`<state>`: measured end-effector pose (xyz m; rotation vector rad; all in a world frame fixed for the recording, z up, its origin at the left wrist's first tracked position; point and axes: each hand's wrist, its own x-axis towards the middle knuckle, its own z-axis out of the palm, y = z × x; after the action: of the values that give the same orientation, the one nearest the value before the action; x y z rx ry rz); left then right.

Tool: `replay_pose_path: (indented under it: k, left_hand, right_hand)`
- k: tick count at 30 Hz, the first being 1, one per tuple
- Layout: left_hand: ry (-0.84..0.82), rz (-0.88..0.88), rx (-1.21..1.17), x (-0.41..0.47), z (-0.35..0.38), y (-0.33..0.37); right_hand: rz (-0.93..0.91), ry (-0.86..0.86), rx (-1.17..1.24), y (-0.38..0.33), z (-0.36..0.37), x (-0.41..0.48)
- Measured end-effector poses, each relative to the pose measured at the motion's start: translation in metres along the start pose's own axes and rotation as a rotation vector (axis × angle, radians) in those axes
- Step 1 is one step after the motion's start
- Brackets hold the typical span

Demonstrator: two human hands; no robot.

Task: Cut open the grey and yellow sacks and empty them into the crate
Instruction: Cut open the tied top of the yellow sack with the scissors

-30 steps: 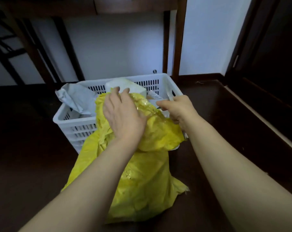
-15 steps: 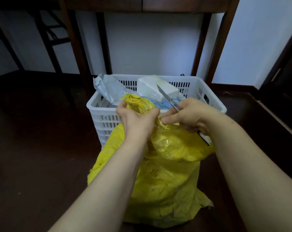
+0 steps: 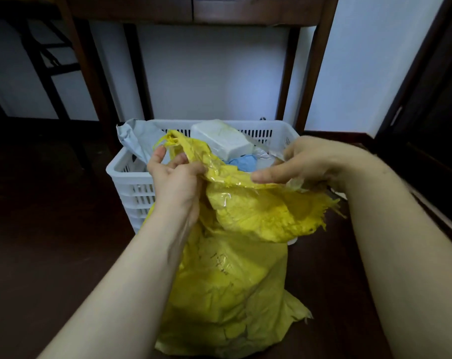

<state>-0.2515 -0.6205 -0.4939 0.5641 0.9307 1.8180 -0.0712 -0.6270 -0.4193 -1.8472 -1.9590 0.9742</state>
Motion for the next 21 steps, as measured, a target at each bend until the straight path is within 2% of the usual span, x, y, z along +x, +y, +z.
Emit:
replay_pose_path:
  k: [2, 5, 7, 9, 10, 14, 18, 21]
  left_hand:
    - [-0.011, -0.002, -0.005, -0.002, 0.001, 0.002]
    - [-0.093, -0.037, 0.052, -0.006, 0.005, 0.004]
    - [-0.132, 0.04, 0.322, -0.012, 0.008, 0.006]
    - [-0.125, 0.279, 0.767, -0.019, 0.013, 0.004]
    - [-0.131, 0.354, 0.917, -0.023, 0.017, 0.003]
    - [-0.331, 0.287, 1.216, -0.037, 0.028, -0.002]
    - [-0.424, 0.272, 1.245, -0.031, 0.024, -0.006]
    - [-0.439, 0.343, 1.152, -0.024, 0.015, 0.0]
  right_hand:
    - [0.006, -0.108, 0.0, 0.01, 0.005, 0.006]
    - [0.01, -0.033, 0.094, 0.022, 0.011, 0.016]
    - [0.017, 0.04, 0.244, 0.028, 0.016, 0.023]
    - [0.019, 0.061, 0.446, 0.03, 0.019, 0.027]
    - [0.013, 0.061, 0.537, 0.029, 0.019, 0.027]
    - [-0.051, 0.018, 0.693, 0.024, 0.018, 0.025]
    - [-0.079, -0.055, 0.749, 0.022, 0.019, 0.024]
    - [-0.049, 0.003, 0.744, 0.026, 0.016, 0.024]
